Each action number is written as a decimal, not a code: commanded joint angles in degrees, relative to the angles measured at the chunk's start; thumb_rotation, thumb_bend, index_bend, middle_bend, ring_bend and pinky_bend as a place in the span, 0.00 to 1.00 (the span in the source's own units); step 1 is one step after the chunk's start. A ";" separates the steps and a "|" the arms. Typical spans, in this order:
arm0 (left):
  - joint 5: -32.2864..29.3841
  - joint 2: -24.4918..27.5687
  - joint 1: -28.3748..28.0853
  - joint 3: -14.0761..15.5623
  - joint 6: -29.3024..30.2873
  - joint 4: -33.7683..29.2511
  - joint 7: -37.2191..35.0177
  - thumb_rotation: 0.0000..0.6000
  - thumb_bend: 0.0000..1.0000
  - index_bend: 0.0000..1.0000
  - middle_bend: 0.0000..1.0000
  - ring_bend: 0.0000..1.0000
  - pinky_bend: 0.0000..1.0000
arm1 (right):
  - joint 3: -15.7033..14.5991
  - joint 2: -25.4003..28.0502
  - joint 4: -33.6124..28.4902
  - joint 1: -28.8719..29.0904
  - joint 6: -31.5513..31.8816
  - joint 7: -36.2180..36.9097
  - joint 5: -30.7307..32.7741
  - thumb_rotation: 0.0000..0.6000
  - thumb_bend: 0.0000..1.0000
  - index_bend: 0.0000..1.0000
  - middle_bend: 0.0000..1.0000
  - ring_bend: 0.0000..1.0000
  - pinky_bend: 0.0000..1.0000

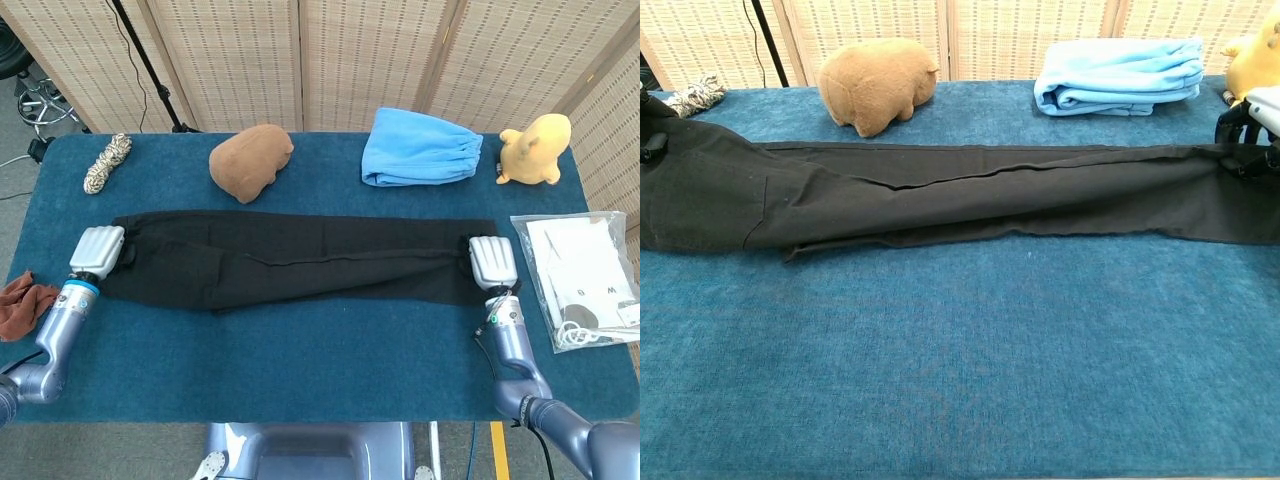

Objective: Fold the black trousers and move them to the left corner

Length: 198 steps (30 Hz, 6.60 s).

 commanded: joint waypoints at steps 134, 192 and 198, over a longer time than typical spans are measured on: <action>1.80 -14.40 -7.14 -1.37 -0.60 27.83 -8.65 1.00 0.37 0.00 0.00 0.00 0.00 | -0.79 21.23 -30.04 1.58 0.53 -21.33 21.28 1.00 0.00 0.03 0.00 0.00 0.19; 20.73 -15.35 13.24 14.65 26.30 35.12 -25.96 1.00 0.24 0.00 0.00 0.00 0.00 | -13.16 27.63 -40.31 -23.97 31.82 -2.64 -12.17 1.00 0.00 0.00 0.00 0.00 0.00; 20.91 -17.63 12.17 14.70 24.59 39.55 -25.82 1.00 0.24 0.00 0.00 0.00 0.01 | -12.64 27.75 -40.51 -24.24 31.35 -2.12 -12.24 1.00 0.00 0.00 0.00 0.00 0.00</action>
